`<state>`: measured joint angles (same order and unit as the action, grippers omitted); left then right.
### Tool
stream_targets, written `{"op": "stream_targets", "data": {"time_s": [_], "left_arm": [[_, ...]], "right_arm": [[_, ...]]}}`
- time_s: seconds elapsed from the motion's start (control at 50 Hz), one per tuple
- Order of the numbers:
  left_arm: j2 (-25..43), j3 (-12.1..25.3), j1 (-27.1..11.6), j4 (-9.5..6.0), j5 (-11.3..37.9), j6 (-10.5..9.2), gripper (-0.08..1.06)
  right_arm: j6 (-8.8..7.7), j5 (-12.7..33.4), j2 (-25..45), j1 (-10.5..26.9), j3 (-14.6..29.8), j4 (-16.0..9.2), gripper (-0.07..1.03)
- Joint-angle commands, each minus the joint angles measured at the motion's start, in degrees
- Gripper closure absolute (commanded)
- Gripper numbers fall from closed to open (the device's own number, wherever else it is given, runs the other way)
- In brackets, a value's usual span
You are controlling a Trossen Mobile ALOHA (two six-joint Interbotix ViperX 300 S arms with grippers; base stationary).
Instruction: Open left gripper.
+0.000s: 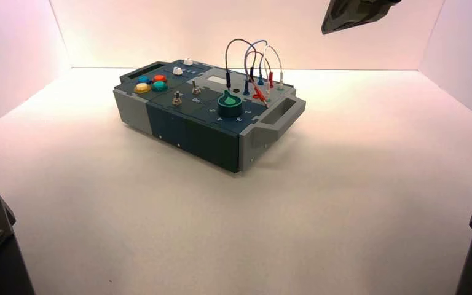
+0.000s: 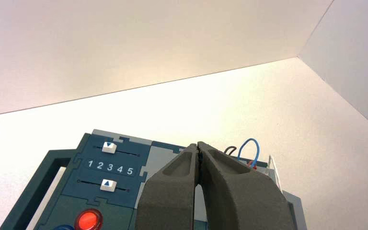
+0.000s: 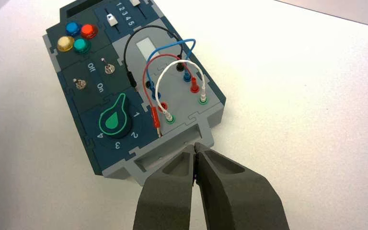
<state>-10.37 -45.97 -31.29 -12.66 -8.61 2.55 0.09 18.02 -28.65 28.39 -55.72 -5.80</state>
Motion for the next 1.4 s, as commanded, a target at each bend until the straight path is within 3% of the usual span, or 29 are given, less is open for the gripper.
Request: {"op": "stream_targets", "data": {"time_s": [0.02, 0.34, 0.48, 0.52, 0.58, 0.64, 0.88, 0.9, 1.0, 1.4], "left_arm": [[-0.6, 1.3, 0.2, 0.26, -0.2, 0.09, 1.01], [-0.2, 1.6, 0.2, 0.35, 0.8, 0.26, 1.01], [0.1, 2.0, 0.2, 1.49, 0.7, 2.20, 0.97], [0.1, 2.1, 0.2, 1.67, 0.7, 3.69, 0.89], [0.1, 2.2, 0.2, 1.67, 0.6, 4.31, 0.78], [0.2, 2.4, 0.2, 1.67, 0.5, 4.39, 0.58], [1.2, 2.4, 0.2, 1.67, 0.3, 4.48, 0.48], [1.9, 2.5, 0.2, 1.58, 0.1, 4.48, 0.38], [3.0, 2.8, 0.2, 1.67, -0.2, 4.66, 0.21], [4.9, 3.3, 0.2, 1.85, -0.2, 5.27, 0.16]], "right_arm": [[0.26, -0.3, -0.6, -0.2, 1.5, -0.1, 0.99], [0.26, -0.3, -2.5, -0.2, 1.1, -0.2, 0.99], [0.35, -0.3, -3.7, -0.2, 1.1, -0.2, 0.99], [0.26, -0.4, -4.1, -0.3, 1.1, -0.2, 0.99], [0.35, -0.6, -4.3, -0.3, 1.1, -0.2, 0.99], [0.35, -1.0, -4.3, -0.2, 1.1, -0.2, 0.99], [0.35, -1.3, -4.0, -0.2, 1.1, -0.2, 0.99], [0.35, -1.3, -4.0, -0.3, 1.1, -0.2, 0.99], [0.35, -1.3, -4.0, -0.2, 1.2, -0.2, 0.99], [0.35, -1.3, -4.0, -0.2, 1.4, -0.2, 0.99]]}}
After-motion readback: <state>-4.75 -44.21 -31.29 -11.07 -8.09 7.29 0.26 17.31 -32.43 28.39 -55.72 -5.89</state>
